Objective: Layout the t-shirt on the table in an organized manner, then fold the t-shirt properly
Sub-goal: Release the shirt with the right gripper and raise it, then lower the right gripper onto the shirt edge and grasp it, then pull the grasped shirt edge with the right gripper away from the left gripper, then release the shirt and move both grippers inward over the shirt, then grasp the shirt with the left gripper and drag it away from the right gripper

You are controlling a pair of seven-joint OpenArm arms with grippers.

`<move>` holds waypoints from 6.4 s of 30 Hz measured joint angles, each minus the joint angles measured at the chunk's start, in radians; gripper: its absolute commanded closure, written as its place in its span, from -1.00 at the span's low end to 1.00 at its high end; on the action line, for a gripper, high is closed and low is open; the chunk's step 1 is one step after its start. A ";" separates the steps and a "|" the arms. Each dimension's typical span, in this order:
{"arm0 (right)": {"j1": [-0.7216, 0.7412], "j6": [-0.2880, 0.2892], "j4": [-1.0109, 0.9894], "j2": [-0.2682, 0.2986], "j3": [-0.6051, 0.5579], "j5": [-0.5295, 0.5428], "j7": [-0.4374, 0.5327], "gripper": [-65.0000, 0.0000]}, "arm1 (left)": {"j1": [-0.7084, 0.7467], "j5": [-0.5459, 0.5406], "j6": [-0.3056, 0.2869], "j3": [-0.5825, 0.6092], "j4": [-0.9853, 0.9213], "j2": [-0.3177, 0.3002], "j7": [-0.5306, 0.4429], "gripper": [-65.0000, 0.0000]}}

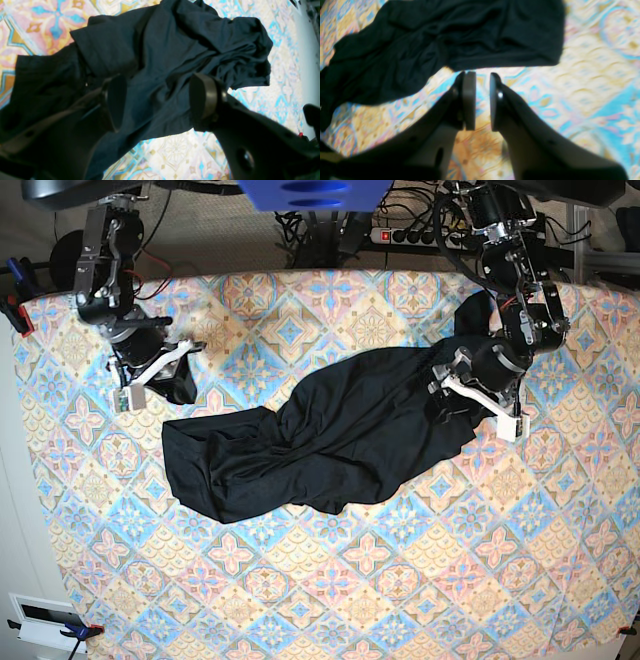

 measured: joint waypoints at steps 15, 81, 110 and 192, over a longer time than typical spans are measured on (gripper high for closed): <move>0.209 0.003 -0.016 -0.065 -0.093 0.002 -0.011 0.71 | -0.008 0.112 -0.006 0.064 -0.083 0.000 -0.076 1.00; 0.480 0.046 -0.671 -0.038 -0.273 -0.436 0.090 1.00 | -0.013 0.246 -0.004 0.063 -0.083 -0.053 -0.153 0.99; 0.438 0.016 -0.772 0.212 -0.105 -0.472 0.088 1.00 | -0.013 0.249 -0.003 0.061 -0.083 -0.082 -0.154 0.99; 0.151 0.001 -0.267 -0.227 -0.161 -0.515 -0.025 0.55 | -0.174 0.522 -0.014 0.750 -0.168 -0.274 -0.093 0.95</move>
